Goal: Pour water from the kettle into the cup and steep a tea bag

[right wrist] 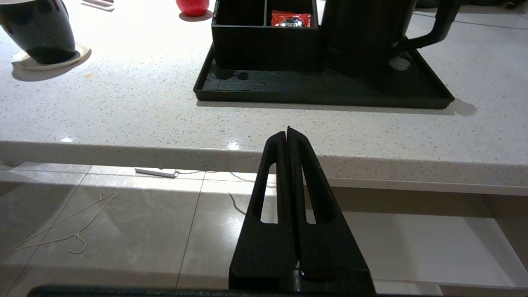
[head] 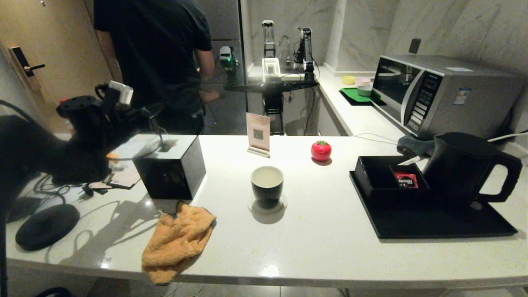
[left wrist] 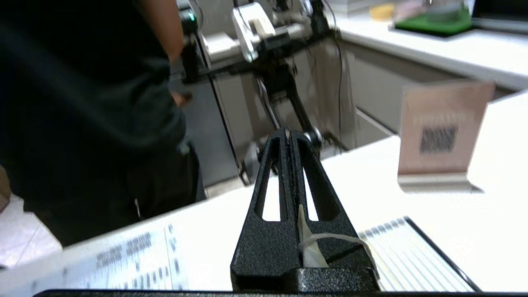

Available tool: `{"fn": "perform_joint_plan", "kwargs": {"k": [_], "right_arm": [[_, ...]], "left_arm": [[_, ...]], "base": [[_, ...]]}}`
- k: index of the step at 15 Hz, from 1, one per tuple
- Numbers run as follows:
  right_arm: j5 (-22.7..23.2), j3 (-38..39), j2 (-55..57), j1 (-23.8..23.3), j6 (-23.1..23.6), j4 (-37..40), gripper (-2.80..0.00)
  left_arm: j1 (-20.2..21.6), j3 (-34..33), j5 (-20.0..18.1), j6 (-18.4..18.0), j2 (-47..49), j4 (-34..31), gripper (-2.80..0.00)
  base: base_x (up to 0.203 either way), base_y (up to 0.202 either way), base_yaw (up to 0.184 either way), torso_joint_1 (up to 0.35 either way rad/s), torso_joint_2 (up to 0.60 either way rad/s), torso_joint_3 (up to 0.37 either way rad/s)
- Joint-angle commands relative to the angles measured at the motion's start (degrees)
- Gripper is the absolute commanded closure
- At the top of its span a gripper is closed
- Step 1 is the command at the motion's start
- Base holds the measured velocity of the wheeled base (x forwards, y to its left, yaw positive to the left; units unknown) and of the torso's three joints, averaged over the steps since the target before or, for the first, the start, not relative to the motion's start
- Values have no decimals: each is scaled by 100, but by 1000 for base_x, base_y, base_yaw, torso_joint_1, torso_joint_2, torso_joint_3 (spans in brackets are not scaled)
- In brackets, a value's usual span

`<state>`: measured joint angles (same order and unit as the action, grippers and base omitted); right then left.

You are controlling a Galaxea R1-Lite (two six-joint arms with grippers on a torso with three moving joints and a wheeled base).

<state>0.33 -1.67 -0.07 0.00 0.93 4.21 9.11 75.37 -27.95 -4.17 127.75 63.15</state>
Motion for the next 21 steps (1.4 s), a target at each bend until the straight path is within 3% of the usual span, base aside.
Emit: {"fn": "perform_joint_plan", "kwargs": {"k": [1, 11, 21], "right_arm": [[2, 0, 7, 0, 4, 1, 0], [2, 0, 7, 0, 4, 1, 0], [2, 0, 7, 0, 4, 1, 0]], "left_arm": [[176, -345, -18, -104, -225, 40, 0], [645, -418, -18, -146, -330, 268, 0], [352, -383, 0, -157, -145, 268, 0]], "base": [[0, 0, 0, 0, 0, 0], [0, 0, 0, 0, 0, 0], [0, 0, 0, 0, 0, 0]]}}
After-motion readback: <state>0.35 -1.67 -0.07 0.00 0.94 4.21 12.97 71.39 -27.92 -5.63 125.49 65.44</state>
